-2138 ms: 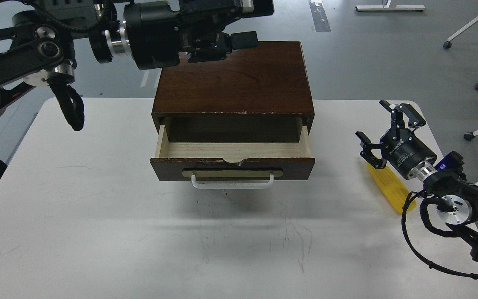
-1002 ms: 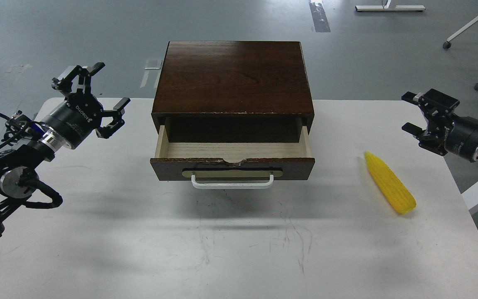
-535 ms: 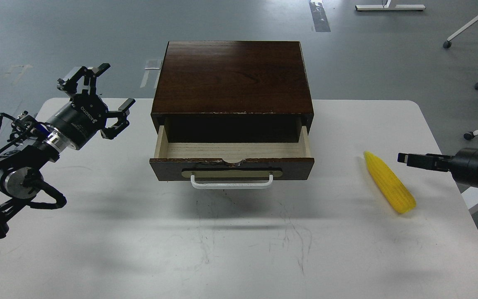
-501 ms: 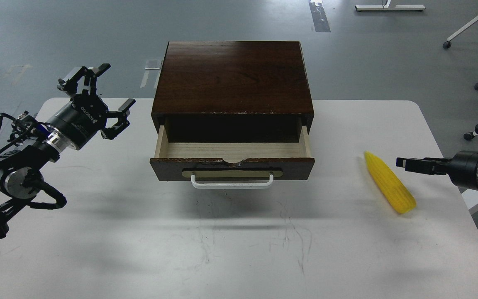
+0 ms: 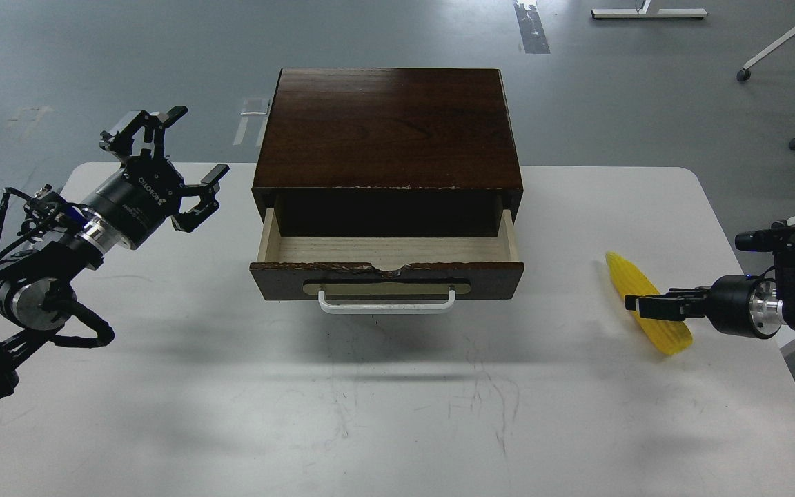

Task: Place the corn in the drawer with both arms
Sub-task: 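Rotate the right gripper and lower it onto the yellow corn cob, then lift the corn with the right gripper and carry it over the open drawer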

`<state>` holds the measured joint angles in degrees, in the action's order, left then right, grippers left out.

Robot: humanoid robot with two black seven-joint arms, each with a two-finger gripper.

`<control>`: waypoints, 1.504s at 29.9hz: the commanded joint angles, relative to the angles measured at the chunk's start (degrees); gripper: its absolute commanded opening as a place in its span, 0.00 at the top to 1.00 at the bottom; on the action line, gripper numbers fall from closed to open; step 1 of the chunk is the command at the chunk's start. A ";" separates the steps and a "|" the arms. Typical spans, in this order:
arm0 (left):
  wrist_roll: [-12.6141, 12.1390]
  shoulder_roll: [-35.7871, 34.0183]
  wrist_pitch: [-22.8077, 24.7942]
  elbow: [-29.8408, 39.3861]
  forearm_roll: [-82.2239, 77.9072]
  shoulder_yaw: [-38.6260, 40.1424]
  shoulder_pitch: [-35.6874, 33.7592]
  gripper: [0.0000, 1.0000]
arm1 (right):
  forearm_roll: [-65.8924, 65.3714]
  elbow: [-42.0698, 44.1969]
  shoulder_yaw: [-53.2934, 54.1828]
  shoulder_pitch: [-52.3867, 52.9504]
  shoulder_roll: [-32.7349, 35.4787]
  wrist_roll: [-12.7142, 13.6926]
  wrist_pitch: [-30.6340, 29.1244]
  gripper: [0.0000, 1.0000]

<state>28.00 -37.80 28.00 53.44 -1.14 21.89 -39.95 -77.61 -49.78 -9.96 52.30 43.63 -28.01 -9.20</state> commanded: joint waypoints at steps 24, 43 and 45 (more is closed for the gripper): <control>0.00 -0.35 0.00 0.00 0.00 0.00 -0.13 0.02 | 0.18 -5.68 -12.16 36.77 -0.88 0.01 -3.71 1.00; 0.00 -1.05 0.00 0.09 0.00 0.00 -0.30 0.02 | -0.61 -18.34 -26.24 58.53 -29.46 0.01 9.80 1.00; 0.00 -1.05 0.00 0.18 0.00 0.09 -0.30 0.02 | -1.92 -18.25 -27.39 58.62 -30.70 0.01 11.21 1.00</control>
<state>28.00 -38.87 28.00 53.53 -1.14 21.98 -40.28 -78.03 -67.67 -35.43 110.54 14.91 -28.01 -0.53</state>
